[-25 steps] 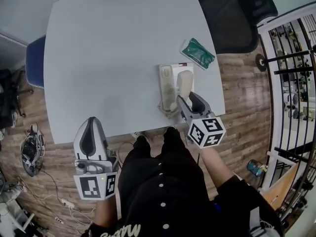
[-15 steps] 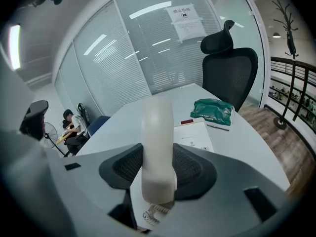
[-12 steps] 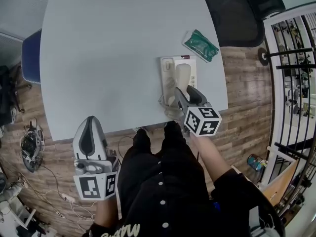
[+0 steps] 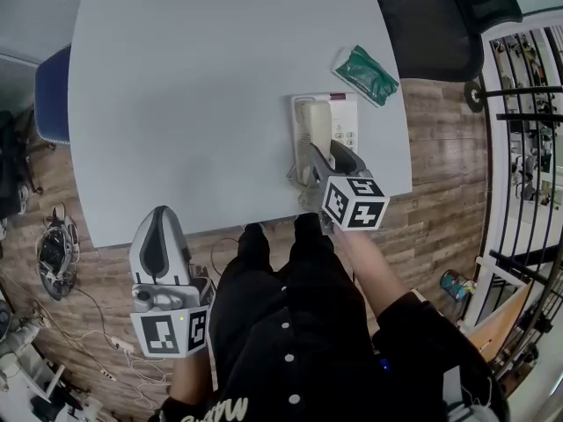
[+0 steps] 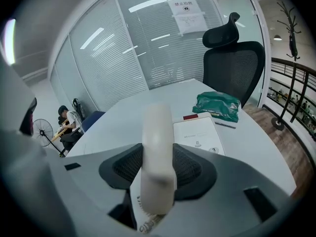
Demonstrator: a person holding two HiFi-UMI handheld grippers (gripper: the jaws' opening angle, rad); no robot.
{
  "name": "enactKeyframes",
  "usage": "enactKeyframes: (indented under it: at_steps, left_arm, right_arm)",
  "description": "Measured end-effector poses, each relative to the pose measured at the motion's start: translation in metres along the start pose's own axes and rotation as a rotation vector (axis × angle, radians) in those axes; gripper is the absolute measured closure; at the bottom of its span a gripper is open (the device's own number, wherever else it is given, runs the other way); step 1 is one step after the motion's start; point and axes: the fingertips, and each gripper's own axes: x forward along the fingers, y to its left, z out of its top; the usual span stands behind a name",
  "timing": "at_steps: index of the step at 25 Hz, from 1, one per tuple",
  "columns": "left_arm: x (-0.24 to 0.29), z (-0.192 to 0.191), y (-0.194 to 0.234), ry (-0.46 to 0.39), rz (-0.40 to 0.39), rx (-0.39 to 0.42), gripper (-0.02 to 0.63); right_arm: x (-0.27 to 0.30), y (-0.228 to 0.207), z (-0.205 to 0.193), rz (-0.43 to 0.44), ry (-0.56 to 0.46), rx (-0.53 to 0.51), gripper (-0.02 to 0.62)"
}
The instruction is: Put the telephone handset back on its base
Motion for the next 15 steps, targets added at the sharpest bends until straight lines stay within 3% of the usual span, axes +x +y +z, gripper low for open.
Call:
enactKeyframes:
  at_steps: [15]
  left_arm:
    - [0.009, -0.011, 0.015, 0.042, 0.017, -0.017, 0.592]
  right_arm:
    - [0.027, 0.0, -0.005, -0.115, -0.013, -0.022, 0.387]
